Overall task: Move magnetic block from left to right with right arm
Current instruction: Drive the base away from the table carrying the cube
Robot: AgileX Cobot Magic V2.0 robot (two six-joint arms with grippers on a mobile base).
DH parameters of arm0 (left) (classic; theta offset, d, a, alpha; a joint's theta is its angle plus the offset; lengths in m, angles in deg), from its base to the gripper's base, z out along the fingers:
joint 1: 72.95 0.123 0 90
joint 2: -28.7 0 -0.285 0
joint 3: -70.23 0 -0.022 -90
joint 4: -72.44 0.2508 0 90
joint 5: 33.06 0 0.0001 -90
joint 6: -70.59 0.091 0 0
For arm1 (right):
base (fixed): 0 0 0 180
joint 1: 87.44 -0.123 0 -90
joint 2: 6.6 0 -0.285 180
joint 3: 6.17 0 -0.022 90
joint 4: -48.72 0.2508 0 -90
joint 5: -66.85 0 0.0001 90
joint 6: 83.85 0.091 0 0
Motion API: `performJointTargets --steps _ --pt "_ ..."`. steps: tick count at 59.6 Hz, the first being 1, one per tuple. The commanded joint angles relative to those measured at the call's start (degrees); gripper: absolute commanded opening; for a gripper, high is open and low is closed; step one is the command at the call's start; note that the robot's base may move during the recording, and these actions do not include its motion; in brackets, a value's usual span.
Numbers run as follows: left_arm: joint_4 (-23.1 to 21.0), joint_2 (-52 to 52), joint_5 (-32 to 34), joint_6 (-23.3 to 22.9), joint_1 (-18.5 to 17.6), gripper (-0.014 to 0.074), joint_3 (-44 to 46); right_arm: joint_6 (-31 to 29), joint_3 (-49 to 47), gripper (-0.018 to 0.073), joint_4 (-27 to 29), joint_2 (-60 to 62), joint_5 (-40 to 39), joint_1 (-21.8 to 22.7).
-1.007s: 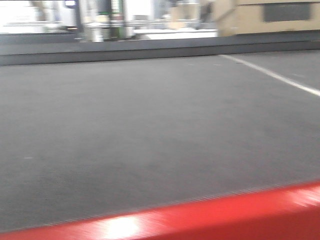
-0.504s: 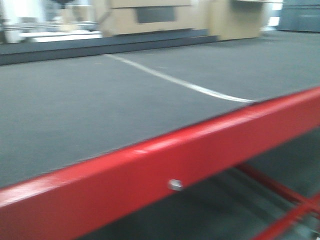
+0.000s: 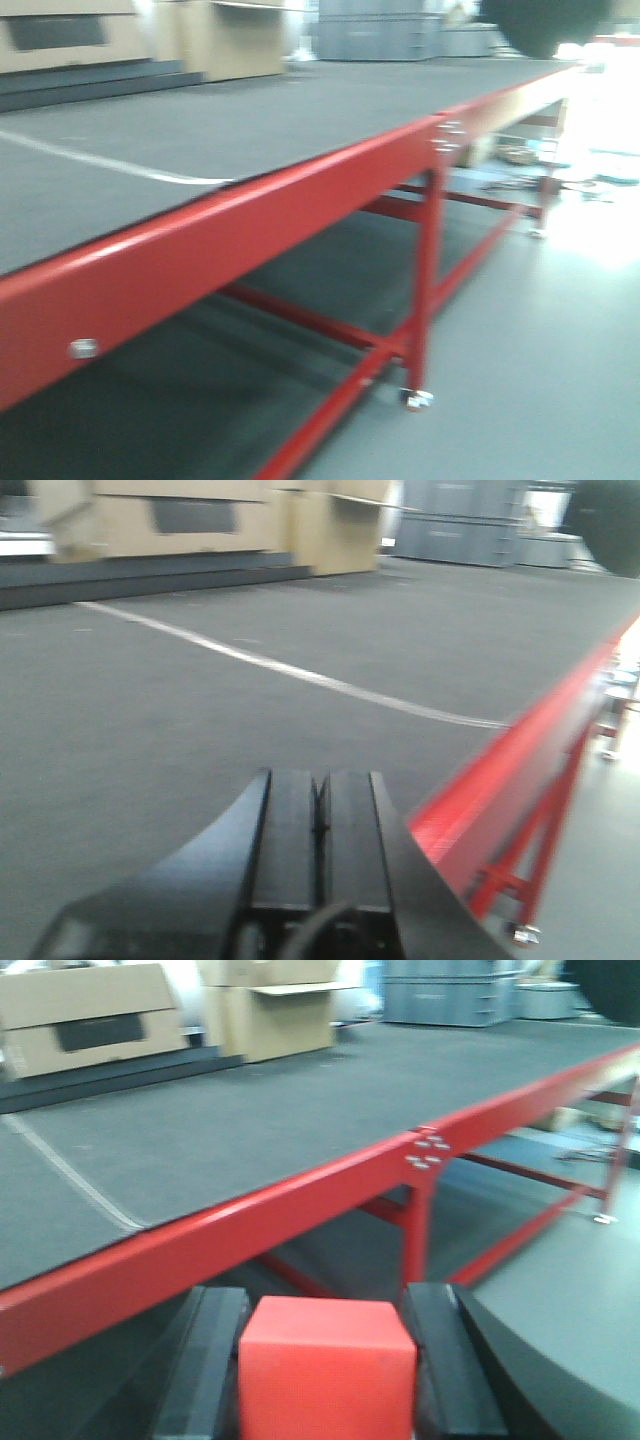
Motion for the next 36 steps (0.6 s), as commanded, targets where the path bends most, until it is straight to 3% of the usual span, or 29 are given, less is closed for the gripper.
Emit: performJointTargets --steps 1,36 --pt "0.0 0.8 5.5 -0.4 0.1 -0.0116 -0.5 -0.4 -1.5 0.0184 -1.1 -0.9 -4.9 0.3" --pt "0.0 0.8 5.5 -0.4 0.1 -0.0116 -0.5 -0.4 -1.5 0.0184 -1.1 -0.9 -4.9 0.3"
